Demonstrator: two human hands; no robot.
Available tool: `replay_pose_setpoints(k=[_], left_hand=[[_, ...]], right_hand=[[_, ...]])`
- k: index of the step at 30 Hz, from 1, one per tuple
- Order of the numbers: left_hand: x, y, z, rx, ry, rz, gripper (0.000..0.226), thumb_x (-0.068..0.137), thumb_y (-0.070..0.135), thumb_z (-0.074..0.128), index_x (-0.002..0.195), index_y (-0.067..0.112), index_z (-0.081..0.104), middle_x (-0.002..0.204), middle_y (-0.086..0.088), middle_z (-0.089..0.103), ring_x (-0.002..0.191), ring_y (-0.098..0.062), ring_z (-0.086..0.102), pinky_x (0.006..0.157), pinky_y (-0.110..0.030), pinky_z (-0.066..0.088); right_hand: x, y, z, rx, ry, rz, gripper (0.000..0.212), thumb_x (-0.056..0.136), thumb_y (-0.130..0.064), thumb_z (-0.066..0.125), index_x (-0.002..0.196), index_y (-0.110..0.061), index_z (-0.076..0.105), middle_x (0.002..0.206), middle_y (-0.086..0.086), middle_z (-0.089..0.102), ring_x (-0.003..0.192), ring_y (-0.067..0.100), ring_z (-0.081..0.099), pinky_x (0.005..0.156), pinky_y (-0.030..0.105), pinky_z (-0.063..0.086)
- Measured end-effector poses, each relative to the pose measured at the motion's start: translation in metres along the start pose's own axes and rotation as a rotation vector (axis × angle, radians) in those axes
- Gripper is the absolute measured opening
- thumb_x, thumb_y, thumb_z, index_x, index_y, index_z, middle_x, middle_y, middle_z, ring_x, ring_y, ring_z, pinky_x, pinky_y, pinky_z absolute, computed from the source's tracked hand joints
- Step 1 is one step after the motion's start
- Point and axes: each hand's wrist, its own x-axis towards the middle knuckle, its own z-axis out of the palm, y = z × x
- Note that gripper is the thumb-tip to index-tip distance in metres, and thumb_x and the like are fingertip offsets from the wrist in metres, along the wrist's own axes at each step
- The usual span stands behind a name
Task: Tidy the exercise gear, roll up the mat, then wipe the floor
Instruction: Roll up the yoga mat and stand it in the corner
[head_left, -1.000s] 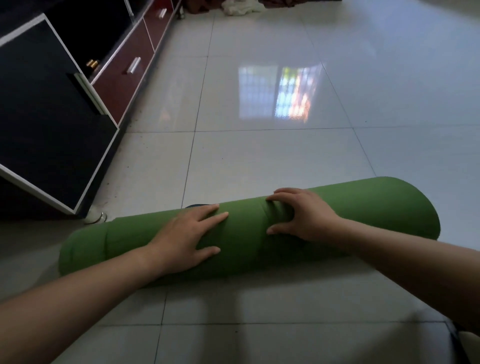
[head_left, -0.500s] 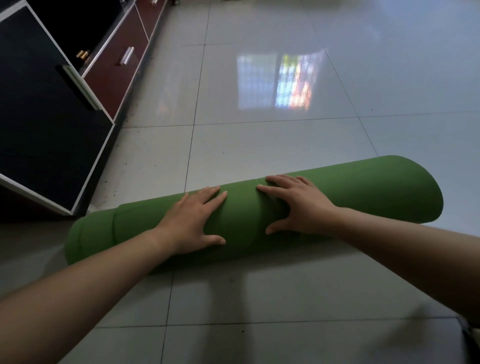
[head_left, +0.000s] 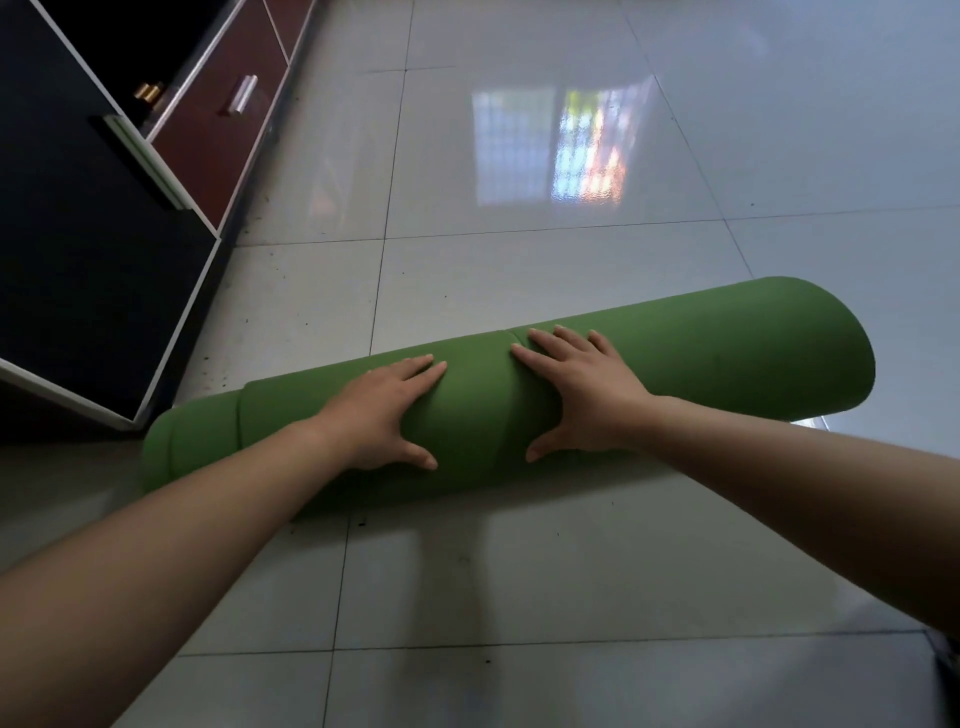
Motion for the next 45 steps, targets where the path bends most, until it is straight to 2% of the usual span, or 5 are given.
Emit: replay_pose_setpoints(k=[5, 13, 23, 30, 45], left_hand=[[-0.007, 0.005, 0.001, 0.012, 0.097, -0.037, 0.114, 0.06, 0.06, 0.077, 0.149, 0.029, 0.012, 0.155, 0.005, 0.014, 0.141, -0.019, 0.02, 0.113, -0.039, 0.028], [-0.043, -0.014, 0.026, 0.159, 0.12, -0.133, 0.126, 0.058, 0.07, 0.07, 0.146, 0.035, -0.013, 0.158, -0.001, -0.007, 0.145, -0.023, -0.001, 0.116, -0.042, 0.006], [-0.049, -0.015, 0.026, 0.132, 0.229, -0.057, 0.106, 0.054, 0.06, 0.078, 0.144, 0.027, 0.033, 0.143, -0.001, 0.044, 0.128, -0.023, 0.045, 0.098, -0.035, 0.043], [-0.06, -0.014, 0.017, 0.137, 0.296, -0.03, 0.092, 0.055, 0.057, 0.078, 0.136, 0.031, 0.045, 0.129, 0.007, 0.057, 0.111, -0.021, 0.059, 0.08, -0.034, 0.051], [-0.122, -0.028, 0.041, -0.096, 0.161, -0.143, 0.092, 0.074, 0.059, 0.065, 0.147, 0.04, 0.011, 0.157, 0.009, 0.013, 0.143, -0.015, 0.016, 0.116, -0.039, 0.023]], right_hand=[[0.002, 0.001, 0.0, -0.036, 0.021, -0.002, 0.122, 0.052, -0.075, 0.07, 0.148, -0.033, 0.007, 0.157, -0.002, 0.011, 0.144, 0.021, 0.007, 0.117, 0.048, 0.006], [-0.009, -0.001, 0.006, -0.218, -0.023, -0.083, 0.133, 0.054, -0.069, 0.072, 0.148, -0.024, -0.01, 0.158, -0.001, -0.006, 0.145, 0.022, -0.004, 0.116, 0.052, 0.003], [-0.012, -0.006, 0.001, -0.25, -0.005, -0.114, 0.113, 0.057, -0.067, 0.071, 0.146, -0.024, 0.017, 0.152, -0.005, 0.025, 0.137, 0.017, 0.025, 0.112, 0.044, 0.019], [-0.023, -0.013, -0.009, -0.205, 0.031, -0.109, 0.102, 0.06, -0.065, 0.07, 0.143, -0.028, 0.025, 0.148, -0.008, 0.034, 0.133, 0.016, 0.033, 0.108, 0.037, 0.024], [-0.015, -0.087, -0.015, -0.219, -0.212, -0.211, 0.115, 0.064, -0.061, 0.073, 0.149, -0.018, 0.008, 0.156, 0.0, 0.011, 0.142, 0.022, 0.014, 0.115, 0.044, 0.018]])
